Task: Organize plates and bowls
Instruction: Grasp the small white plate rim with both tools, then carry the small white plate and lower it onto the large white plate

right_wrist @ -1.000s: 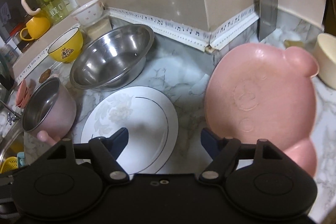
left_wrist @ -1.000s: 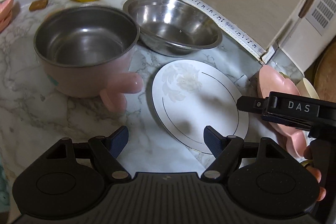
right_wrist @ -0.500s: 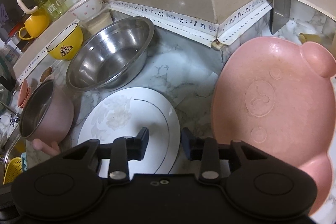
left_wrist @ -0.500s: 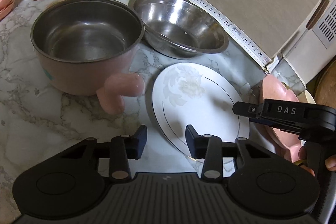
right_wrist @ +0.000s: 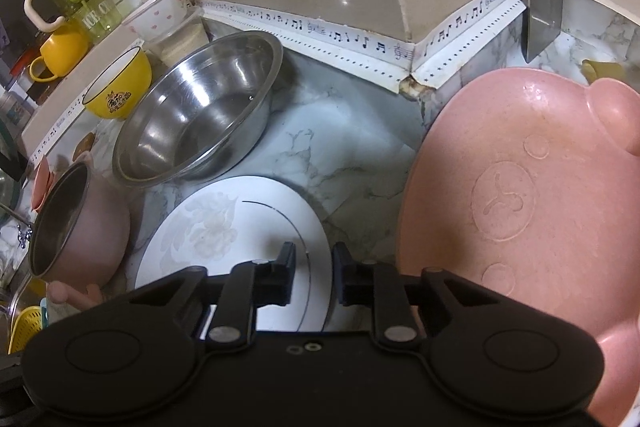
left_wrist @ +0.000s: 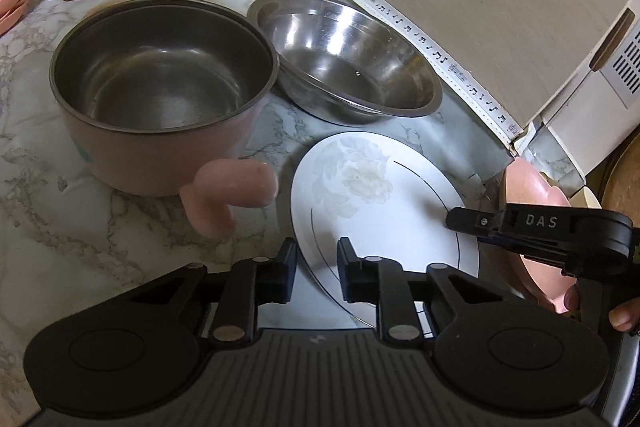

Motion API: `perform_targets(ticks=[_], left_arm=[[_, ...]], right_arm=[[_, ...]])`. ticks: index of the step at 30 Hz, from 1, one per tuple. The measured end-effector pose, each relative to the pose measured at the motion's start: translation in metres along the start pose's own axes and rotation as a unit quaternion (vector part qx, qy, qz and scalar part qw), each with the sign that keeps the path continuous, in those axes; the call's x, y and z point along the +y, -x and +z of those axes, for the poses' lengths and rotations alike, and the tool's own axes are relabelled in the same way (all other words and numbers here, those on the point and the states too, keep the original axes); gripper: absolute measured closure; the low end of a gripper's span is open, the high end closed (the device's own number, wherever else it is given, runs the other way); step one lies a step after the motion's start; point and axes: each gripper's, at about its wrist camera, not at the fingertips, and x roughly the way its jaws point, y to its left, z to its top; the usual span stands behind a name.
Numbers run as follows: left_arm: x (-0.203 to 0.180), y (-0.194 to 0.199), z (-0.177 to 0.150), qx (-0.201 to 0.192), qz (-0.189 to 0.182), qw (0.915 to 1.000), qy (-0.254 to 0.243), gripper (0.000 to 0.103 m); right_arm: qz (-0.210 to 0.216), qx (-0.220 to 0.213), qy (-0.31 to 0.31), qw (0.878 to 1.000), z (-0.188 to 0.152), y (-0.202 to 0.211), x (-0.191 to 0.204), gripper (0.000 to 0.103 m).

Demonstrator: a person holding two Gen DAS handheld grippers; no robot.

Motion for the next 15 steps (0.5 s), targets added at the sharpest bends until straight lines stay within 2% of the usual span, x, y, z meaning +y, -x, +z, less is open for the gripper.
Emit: perform_targets(ticks=[9,15], left_arm=[[0.003,0.005,-0.003,0.001,-0.007,0.9999,-0.013,0.085],[0.004,0.013,-0.011,0.010,-0.040,0.9986,-0.033,0.085]], right_arm=[[0.016,-0.010,-0.021,1.000,-0.009,0.009,-0.006,0.092],[0.031,-0.006,-0.058,0.998,-0.030,0.028,-0.020,0.094]])
